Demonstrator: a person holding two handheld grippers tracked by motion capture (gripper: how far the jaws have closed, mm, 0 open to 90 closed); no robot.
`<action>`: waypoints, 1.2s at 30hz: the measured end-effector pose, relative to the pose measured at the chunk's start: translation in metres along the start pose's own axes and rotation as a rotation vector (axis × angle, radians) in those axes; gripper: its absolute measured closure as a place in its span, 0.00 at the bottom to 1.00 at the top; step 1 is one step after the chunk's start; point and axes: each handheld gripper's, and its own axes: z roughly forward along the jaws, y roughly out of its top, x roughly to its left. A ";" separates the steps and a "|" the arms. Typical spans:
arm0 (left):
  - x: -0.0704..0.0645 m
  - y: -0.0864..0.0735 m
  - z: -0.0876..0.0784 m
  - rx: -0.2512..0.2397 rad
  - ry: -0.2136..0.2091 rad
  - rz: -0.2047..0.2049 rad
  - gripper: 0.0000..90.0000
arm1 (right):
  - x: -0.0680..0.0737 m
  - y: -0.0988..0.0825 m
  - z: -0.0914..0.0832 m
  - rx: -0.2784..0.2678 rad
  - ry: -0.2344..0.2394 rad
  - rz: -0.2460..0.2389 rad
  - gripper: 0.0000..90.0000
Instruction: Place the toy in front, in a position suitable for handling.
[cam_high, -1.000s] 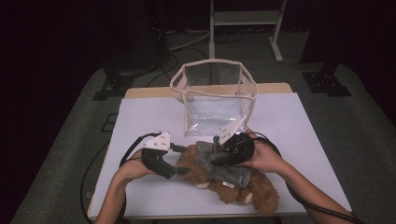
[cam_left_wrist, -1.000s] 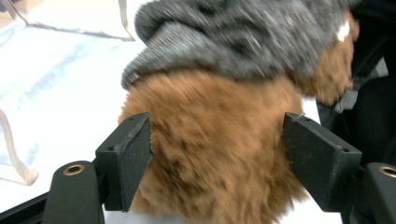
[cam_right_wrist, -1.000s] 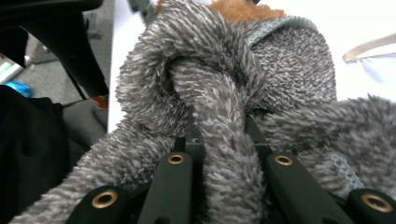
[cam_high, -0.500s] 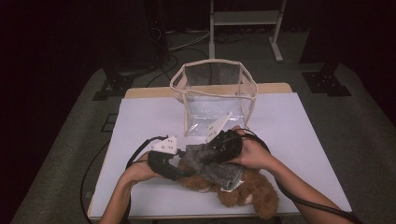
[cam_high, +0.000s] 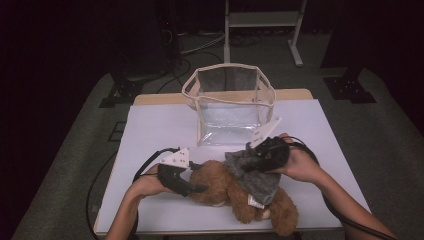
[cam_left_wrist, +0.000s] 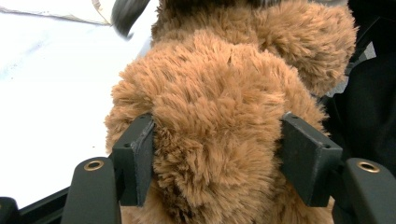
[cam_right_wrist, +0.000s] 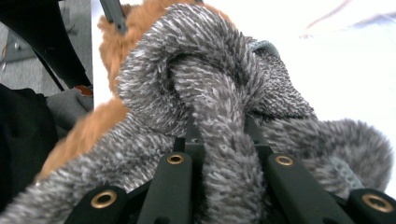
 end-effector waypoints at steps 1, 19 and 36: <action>0.000 0.000 0.000 -0.003 -0.002 -0.002 0.37 | 0.000 -0.007 -0.006 -0.008 -0.007 0.015 0.86; 0.010 0.036 0.018 0.088 -0.008 0.063 0.21 | 0.005 -0.045 -0.012 -0.085 -0.032 0.072 0.86; -0.003 0.027 0.015 0.123 0.005 0.089 0.30 | 0.012 -0.087 -0.029 -0.166 -0.042 0.139 0.85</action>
